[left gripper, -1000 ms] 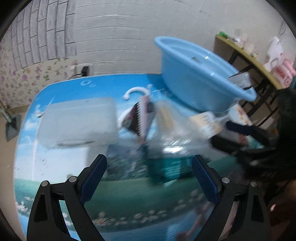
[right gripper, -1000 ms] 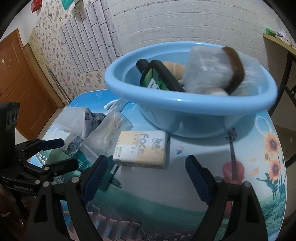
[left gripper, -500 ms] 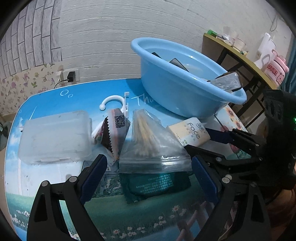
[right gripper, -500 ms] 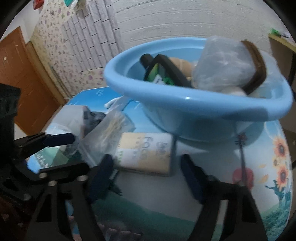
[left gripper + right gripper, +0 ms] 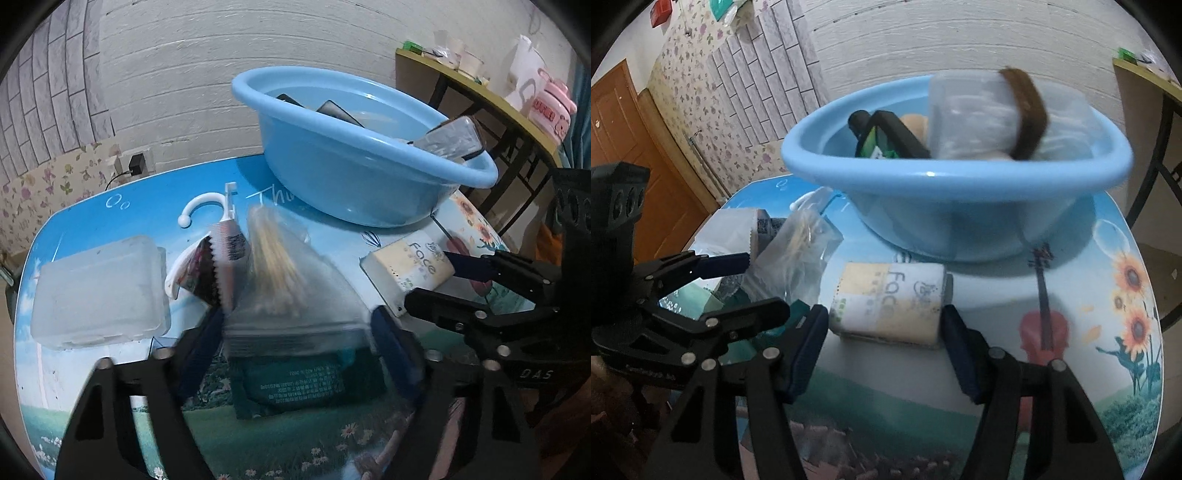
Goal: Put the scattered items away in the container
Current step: 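Move the right tool to the 'face' tissue pack and close on it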
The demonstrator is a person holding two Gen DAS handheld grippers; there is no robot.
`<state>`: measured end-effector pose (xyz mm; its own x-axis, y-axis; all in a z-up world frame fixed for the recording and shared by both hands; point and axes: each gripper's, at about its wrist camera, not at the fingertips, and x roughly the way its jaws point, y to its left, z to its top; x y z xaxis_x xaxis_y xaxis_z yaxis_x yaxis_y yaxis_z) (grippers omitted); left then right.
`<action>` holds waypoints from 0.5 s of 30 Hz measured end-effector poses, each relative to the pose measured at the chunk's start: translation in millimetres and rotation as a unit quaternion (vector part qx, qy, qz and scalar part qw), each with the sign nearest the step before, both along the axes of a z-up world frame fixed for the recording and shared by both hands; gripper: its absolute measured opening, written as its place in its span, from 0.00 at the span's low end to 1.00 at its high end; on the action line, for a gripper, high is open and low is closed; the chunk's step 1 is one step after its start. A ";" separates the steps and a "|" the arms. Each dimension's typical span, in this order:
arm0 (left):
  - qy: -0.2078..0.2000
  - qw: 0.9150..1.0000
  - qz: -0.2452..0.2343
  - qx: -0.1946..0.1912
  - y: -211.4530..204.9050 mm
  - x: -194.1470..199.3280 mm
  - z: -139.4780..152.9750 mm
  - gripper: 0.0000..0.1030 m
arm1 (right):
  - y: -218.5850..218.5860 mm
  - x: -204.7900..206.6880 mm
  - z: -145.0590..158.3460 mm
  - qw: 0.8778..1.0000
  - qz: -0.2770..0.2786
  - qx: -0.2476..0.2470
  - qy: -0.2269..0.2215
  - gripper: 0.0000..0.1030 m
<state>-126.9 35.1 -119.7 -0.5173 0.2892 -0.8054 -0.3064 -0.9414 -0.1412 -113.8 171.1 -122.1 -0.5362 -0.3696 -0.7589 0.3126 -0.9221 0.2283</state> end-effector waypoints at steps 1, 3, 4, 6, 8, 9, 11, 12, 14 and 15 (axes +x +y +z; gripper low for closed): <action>0.002 1.000 -0.001 -0.006 -0.1 -0.8 0.1 0.46 | 0.0 0.7 0.2 1.000 0.000 0.001 0.000 0.60; -0.002 1.000 -0.004 -0.004 -2.2 -1.3 1.3 0.24 | -0.4 2.9 1.3 1.000 0.000 0.002 0.001 0.60; -0.004 1.000 -0.004 0.002 -5.1 -1.1 2.4 0.22 | -0.7 4.0 1.9 1.000 0.001 0.002 0.002 0.60; -0.009 1.000 -0.004 0.009 -9.5 0.5 3.4 0.14 | 0.2 6.4 3.8 1.000 -0.002 0.008 0.006 0.60; -0.010 1.000 -0.003 0.012 -10.9 3.8 4.3 0.11 | 3.1 6.9 4.2 1.000 -0.004 0.004 0.005 0.60; -0.010 1.000 -0.005 0.012 -11.5 6.5 4.6 0.09 | 4.2 7.5 4.4 1.000 -0.006 0.001 0.004 0.60; -0.011 1.000 -0.008 0.015 -10.6 10.3 4.5 0.09 | 7.2 10.4 5.2 1.000 -0.008 0.001 0.006 0.60; -0.012 1.000 -0.010 0.016 -9.9 13.1 4.6 0.09 | 8.0 11.7 6.1 1.000 -0.008 0.002 0.007 0.60; -0.012 1.000 -0.015 0.015 -7.4 16.9 4.3 0.09 | 10.8 14.1 6.2 1.000 -0.009 0.003 0.006 0.60; -0.012 1.000 -0.018 0.016 -6.3 19.4 4.9 0.09 | 12.1 15.1 6.4 1.000 -0.009 0.003 0.006 0.60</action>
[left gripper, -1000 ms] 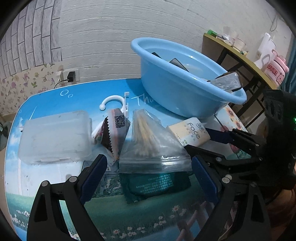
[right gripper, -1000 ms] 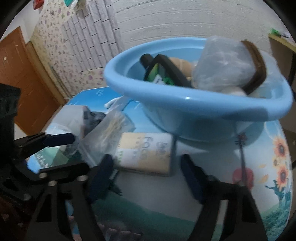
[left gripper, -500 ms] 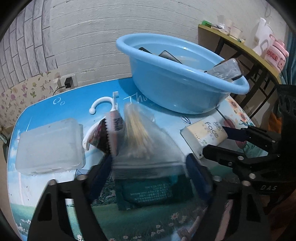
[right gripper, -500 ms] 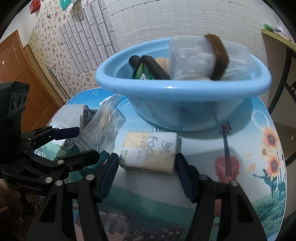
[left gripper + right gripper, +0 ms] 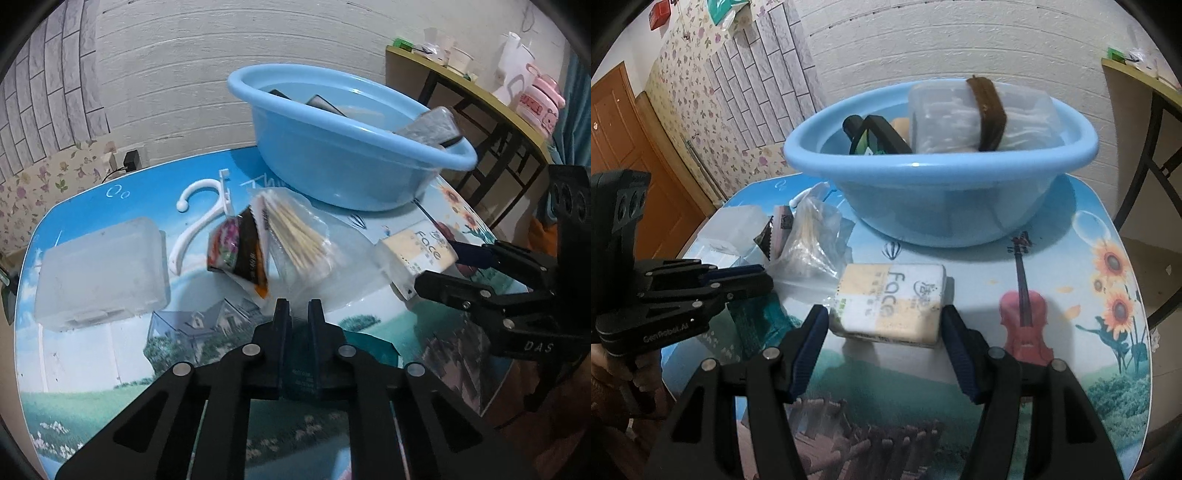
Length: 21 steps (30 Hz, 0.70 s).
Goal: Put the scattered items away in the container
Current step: 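Move the right tool to the 'face' tissue pack and close on it, then grasp the cotton swab bag with the left tool while the right tool holds the tissue pack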
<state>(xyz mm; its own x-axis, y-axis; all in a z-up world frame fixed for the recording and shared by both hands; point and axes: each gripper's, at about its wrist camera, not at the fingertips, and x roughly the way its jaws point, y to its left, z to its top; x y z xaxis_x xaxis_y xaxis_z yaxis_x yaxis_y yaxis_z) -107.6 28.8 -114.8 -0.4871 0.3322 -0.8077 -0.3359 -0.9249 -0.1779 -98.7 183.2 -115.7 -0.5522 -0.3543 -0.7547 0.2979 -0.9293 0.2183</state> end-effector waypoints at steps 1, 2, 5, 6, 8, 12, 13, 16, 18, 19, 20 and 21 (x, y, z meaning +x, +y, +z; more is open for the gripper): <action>0.000 1.000 -0.003 0.001 1.6 1.0 0.8 0.09 | 1.1 0.5 -0.2 1.000 0.000 0.001 -0.001 0.60; 0.000 1.000 -0.006 0.002 2.6 2.7 2.1 0.09 | 2.5 0.9 -0.4 1.000 -0.002 0.001 -0.002 0.60; 0.003 1.000 -0.015 0.005 6.0 9.2 6.3 0.09 | 5.1 2.1 -1.6 1.000 -0.004 0.004 -0.005 0.60; 0.003 1.000 -0.019 0.005 7.3 11.3 7.2 0.09 | 6.6 3.4 -1.4 1.000 -0.004 0.002 -0.005 0.60; 0.000 1.000 -0.022 0.005 8.7 13.6 7.6 0.09 | 6.4 4.1 -0.4 1.000 -0.001 0.001 -0.004 0.60; -0.011 0.999 -0.037 0.015 12.4 21.3 7.7 0.09 | 3.4 6.8 -2.5 1.000 0.009 0.001 -0.009 0.60; -0.013 0.999 -0.041 0.018 13.1 22.9 7.6 0.09 | 1.6 7.1 -3.7 1.000 0.018 -0.007 -0.015 0.60; -0.008 0.998 -0.055 0.010 18.6 31.5 9.4 0.09 | -10.0 11.0 -4.9 0.999 0.045 -0.013 -0.019 0.60; -0.006 0.998 -0.054 0.010 17.4 35.4 11.2 0.09 | -14.7 14.4 -5.1 0.999 0.049 -0.003 -0.014 0.60; -0.005 0.999 -0.050 0.009 16.1 35.2 11.4 0.11 | -14.2 14.8 -3.8 0.999 0.048 -0.003 -0.012 0.60; -0.005 0.999 -0.041 0.006 13.4 34.5 11.3 0.17 | -13.1 15.6 -2.7 0.999 0.046 -0.005 -0.010 0.60; -0.004 1.000 -0.029 0.002 10.0 32.8 10.8 0.26 | -10.1 15.0 -1.6 0.999 0.041 -0.007 -0.009 0.60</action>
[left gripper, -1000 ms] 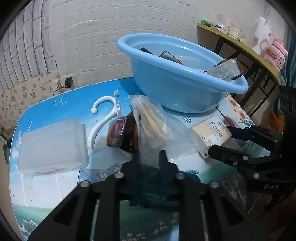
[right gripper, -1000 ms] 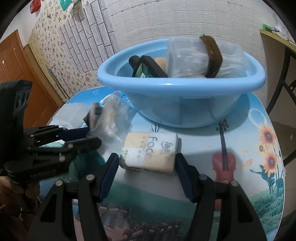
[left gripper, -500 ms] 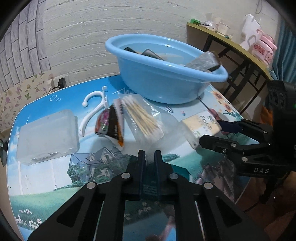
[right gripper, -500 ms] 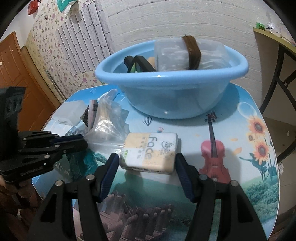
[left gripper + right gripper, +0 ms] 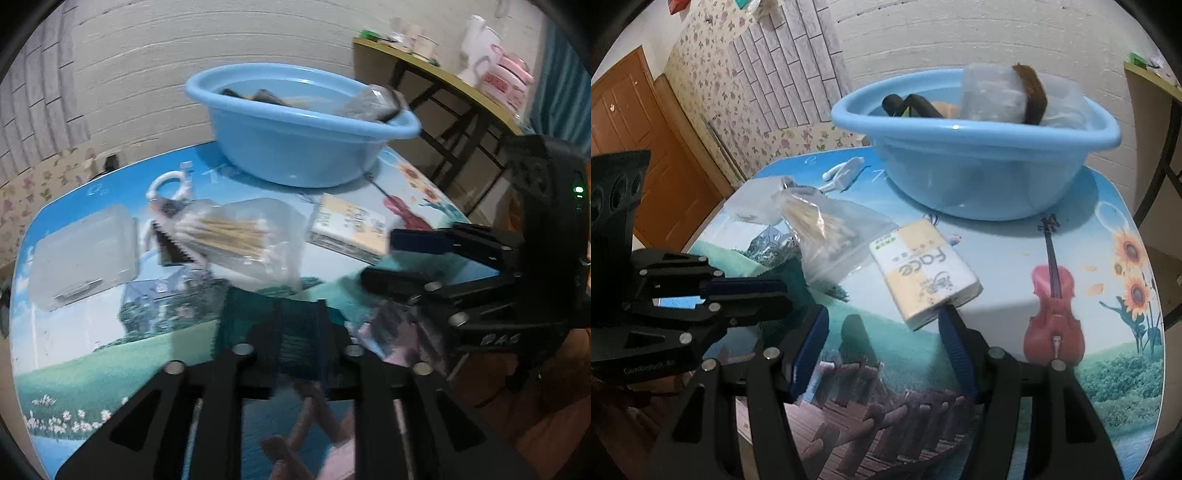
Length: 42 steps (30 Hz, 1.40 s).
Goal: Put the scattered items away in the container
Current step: 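Grasp the cotton swab bag with the left tool while the right tool holds the tissue pack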
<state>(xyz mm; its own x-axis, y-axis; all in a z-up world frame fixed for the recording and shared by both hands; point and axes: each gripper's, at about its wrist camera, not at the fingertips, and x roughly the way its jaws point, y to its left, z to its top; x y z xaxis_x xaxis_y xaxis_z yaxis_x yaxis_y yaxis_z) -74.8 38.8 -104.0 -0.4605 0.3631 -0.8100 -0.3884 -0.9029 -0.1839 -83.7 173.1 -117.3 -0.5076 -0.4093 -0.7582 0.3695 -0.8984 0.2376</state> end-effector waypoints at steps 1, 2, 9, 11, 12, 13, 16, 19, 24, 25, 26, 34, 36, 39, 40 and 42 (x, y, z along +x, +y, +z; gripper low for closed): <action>0.001 1.000 0.010 -0.004 -2.9 -1.4 -0.5 0.34 | 3.7 -0.5 1.9 1.000 -0.009 -0.003 0.003 0.60; 0.005 1.000 0.022 -0.008 -5.8 -3.1 -0.6 0.50 | 6.9 -1.0 3.2 1.000 -0.017 -0.006 0.006 0.60; 0.018 0.997 0.068 -0.008 -18.6 -19.8 3.4 0.83 | 17.6 -2.6 5.4 0.999 -0.047 0.008 0.018 0.70; 0.009 0.998 0.067 0.011 -17.7 -25.0 2.3 0.83 | 17.8 -4.0 4.8 0.999 -0.049 0.011 0.018 0.73; 0.002 0.998 0.066 0.021 -17.3 -28.2 1.1 0.83 | 17.7 -4.9 4.6 0.999 -0.047 0.013 0.019 0.74; -0.004 0.997 0.065 0.029 -15.9 -31.6 -0.5 0.83 | 16.7 -5.5 4.3 0.999 -0.045 0.018 0.021 0.74; -0.020 0.997 0.061 0.035 -9.7 -41.3 -6.6 0.83 | 12.1 -7.4 3.3 0.997 -0.042 0.050 0.034 0.75; -0.033 0.997 0.058 0.045 -6.5 -48.5 -10.6 0.83 | 10.7 -9.7 1.2 0.996 -0.039 0.070 0.038 0.75; -0.028 0.996 0.032 0.073 -3.6 -49.5 -9.9 0.50 | 10.6 -15.6 -5.2 0.997 -0.031 0.070 0.027 0.75; -0.031 0.997 0.025 0.066 -1.0 -49.3 -10.8 0.40 | 10.3 -16.2 -6.0 0.997 -0.030 0.069 0.027 0.75; -0.036 0.997 0.021 0.061 0.8 -49.9 -12.7 0.34 | 9.8 -16.0 -6.5 0.997 -0.028 0.068 0.025 0.75; -0.026 0.997 -0.003 0.070 -0.7 -39.2 -9.6 0.06 | 9.3 -12.9 -6.7 0.998 -0.011 0.057 0.025 0.51; -0.024 0.997 -0.005 0.074 -2.8 -35.0 -7.9 0.05 | 12.6 -11.7 -5.8 0.999 -0.012 0.048 0.021 0.50; -0.018 0.997 -0.008 0.078 -5.8 -26.5 -3.6 0.05 | 16.0 -8.1 -4.7 0.999 -0.015 0.039 0.016 0.50; -0.016 0.997 -0.008 0.079 -6.1 -24.2 -2.6 0.05 | 16.1 -5.8 -3.7 0.999 -0.015 0.040 0.018 0.50; -0.012 0.997 -0.009 0.077 -7.8 -18.6 0.0 0.05 | 15.5 -3.2 -1.9 0.999 -0.014 0.041 0.021 0.50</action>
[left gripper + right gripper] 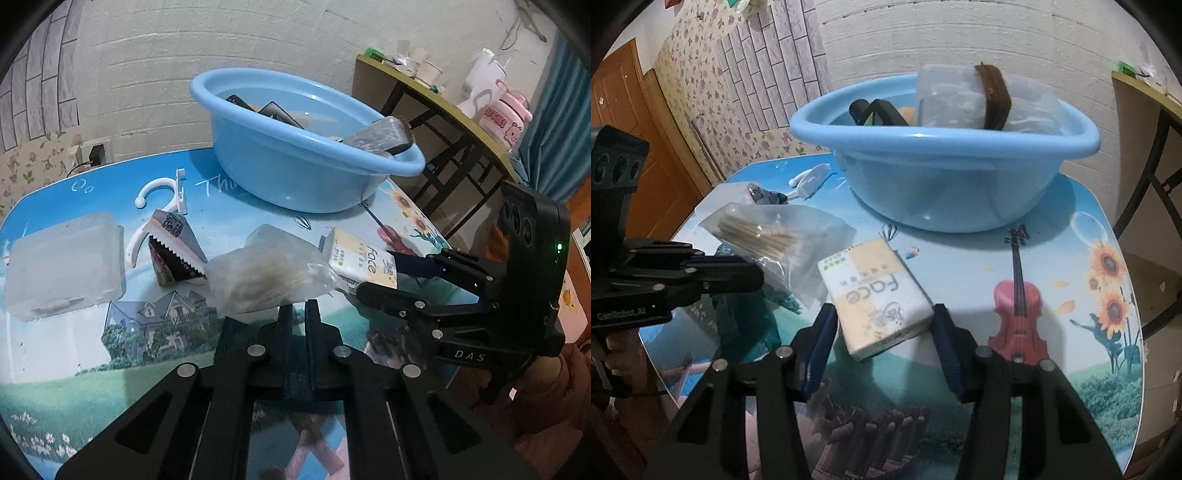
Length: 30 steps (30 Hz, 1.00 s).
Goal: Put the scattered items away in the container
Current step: 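Grasp the cotton swab bag with the left tool while the right tool holds the tissue pack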
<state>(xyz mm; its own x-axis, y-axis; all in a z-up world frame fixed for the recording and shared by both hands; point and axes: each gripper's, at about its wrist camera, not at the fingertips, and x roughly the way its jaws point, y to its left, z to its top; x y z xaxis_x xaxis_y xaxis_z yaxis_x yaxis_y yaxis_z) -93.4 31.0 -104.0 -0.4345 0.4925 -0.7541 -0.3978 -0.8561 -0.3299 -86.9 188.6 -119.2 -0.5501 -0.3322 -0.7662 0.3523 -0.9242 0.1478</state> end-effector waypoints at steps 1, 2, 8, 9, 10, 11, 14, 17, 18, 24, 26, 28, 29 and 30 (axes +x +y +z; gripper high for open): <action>0.001 1.000 0.002 0.000 -1.4 1.5 1.0 0.05 | -0.8 2.5 2.3 1.000 0.002 0.000 0.003 0.50; 0.002 1.000 0.003 0.001 -2.7 3.5 2.6 0.05 | -1.4 3.5 3.5 1.000 0.003 0.000 0.005 0.50; 0.015 1.000 0.009 0.004 -15.7 25.5 14.3 0.05 | -8.1 14.5 13.5 1.000 0.016 0.000 0.018 0.50; 0.016 1.000 0.011 0.001 -18.5 29.3 14.6 0.05 | -8.0 15.5 13.4 1.000 0.015 0.002 0.018 0.50; 0.016 1.000 0.016 -0.005 -22.3 33.2 14.3 0.05 | -7.1 16.9 13.4 1.000 0.013 0.003 0.018 0.50; 0.017 1.000 0.022 -0.011 -25.6 35.6 13.3 0.05 | -6.0 17.3 12.9 1.000 0.011 0.004 0.016 0.50; 0.016 0.998 0.048 -0.041 -36.3 39.9 8.5 0.15 | -1.6 18.8 10.9 1.000 0.000 0.008 0.014 0.50; 0.013 0.994 0.091 -0.052 -49.5 36.7 4.3 0.55 | 4.0 19.5 10.1 1.000 -0.011 0.009 0.014 0.50; 0.017 0.993 0.102 -0.056 -51.8 35.4 4.6 0.65 | 5.0 18.9 9.2 1.000 -0.013 0.010 0.013 0.50; 0.027 0.993 0.098 -0.058 -47.4 23.0 5.9 0.79 | 7.2 16.2 1.8 1.000 -0.025 0.017 -0.002 0.50; 0.023 0.994 0.094 -0.054 -44.2 17.3 2.8 0.79 | 6.3 15.3 -0.8 1.000 -0.024 0.018 -0.006 0.50; 0.023 0.994 0.092 -0.055 -39.3 10.5 -0.6 0.79 | 6.3 15.0 -1.5 1.000 -0.022 0.018 -0.004 0.50; 0.022 0.994 0.093 -0.059 -37.6 7.2 -2.4 0.79 | 6.0 14.4 -2.0 1.000 -0.021 0.018 -0.003 0.51; 0.021 0.994 0.092 -0.059 -35.5 4.8 -4.1 0.79 | 5.5 14.0 -2.3 1.000 -0.020 0.018 -0.003 0.51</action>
<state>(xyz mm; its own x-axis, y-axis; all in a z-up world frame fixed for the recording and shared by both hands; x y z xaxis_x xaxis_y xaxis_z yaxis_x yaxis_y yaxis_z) -88.6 -4.5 -108.1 -0.5410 0.3105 -0.7816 -0.2412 -0.9476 -0.2094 -72.9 194.1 -121.5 -0.5578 -0.2821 -0.7806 0.3141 -0.9423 0.1160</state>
